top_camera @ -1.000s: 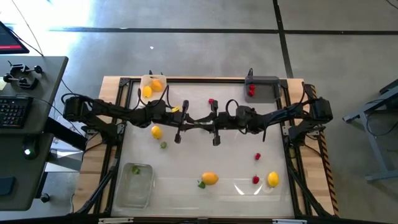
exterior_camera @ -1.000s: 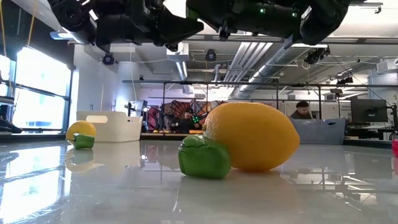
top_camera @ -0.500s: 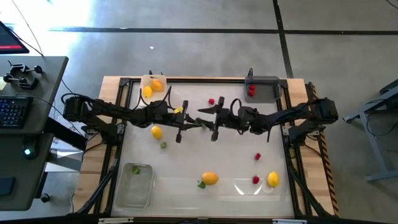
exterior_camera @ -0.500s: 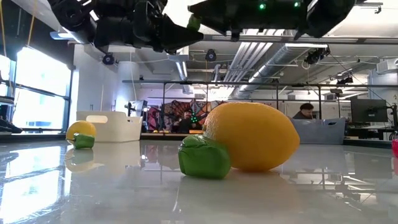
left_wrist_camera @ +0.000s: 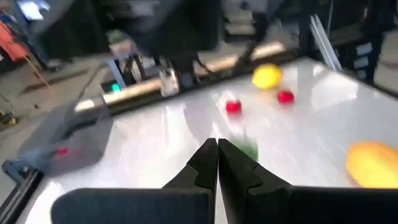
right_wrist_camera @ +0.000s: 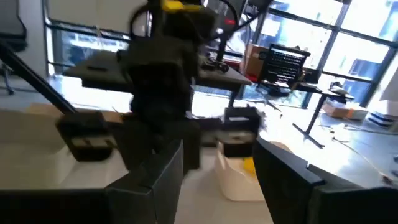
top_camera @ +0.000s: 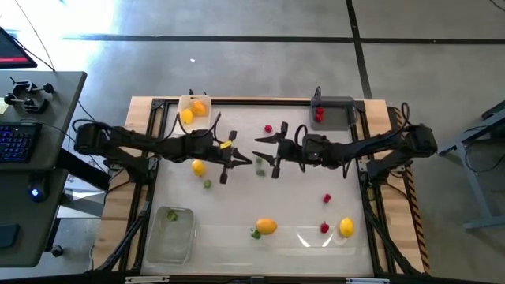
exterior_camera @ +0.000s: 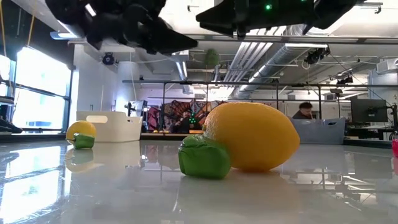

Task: Sort produce into baskets
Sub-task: Put the green bell pepper into the gray bin

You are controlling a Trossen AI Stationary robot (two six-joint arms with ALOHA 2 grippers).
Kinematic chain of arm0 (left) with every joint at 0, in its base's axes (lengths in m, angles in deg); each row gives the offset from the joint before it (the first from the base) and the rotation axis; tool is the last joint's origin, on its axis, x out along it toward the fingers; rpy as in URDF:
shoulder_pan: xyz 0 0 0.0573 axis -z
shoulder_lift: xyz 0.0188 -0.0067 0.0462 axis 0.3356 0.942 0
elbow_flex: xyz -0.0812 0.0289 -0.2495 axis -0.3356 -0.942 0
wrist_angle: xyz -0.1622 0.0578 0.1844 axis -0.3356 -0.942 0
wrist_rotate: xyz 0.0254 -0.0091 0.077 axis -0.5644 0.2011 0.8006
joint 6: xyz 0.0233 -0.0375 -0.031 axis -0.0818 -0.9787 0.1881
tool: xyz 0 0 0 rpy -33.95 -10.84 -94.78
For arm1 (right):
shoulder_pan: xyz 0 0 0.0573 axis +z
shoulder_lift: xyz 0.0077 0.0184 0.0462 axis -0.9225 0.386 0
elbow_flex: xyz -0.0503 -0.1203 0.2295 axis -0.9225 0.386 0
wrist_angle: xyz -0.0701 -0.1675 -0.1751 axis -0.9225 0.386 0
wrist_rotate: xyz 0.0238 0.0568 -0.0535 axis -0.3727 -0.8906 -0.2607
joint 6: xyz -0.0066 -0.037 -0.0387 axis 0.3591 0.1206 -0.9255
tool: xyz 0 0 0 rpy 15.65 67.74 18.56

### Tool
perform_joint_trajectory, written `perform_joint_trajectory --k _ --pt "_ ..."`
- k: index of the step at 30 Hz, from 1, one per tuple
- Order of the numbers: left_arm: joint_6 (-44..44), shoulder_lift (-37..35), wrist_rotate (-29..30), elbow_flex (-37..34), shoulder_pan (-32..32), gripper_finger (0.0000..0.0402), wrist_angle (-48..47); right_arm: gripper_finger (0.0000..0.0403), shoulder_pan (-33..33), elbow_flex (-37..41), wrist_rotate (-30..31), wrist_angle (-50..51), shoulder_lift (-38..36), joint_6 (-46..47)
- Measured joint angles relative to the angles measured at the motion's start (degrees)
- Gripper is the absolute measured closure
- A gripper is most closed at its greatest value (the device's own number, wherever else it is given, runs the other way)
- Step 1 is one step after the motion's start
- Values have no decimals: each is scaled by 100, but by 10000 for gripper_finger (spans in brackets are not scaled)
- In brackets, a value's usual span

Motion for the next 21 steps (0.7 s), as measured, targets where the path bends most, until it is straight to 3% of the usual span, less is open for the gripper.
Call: perform_joint_trajectory --k 7,13,16,21 --pt "-22 -1179 138 0 363 401 -2043 217 0 0 241 1059 -381 75" --pt "-645 -1937 819 -30 829 401 -3167 217 25 0 237 2940 -515 1023" --pt "-840 -1988 851 -285 1008 401 -2795 217 161 0 243 3979 -546 1821" --pt "-995 -1696 611 -1117 1055 401 -827 217 683 0 224 5704 -651 3119"
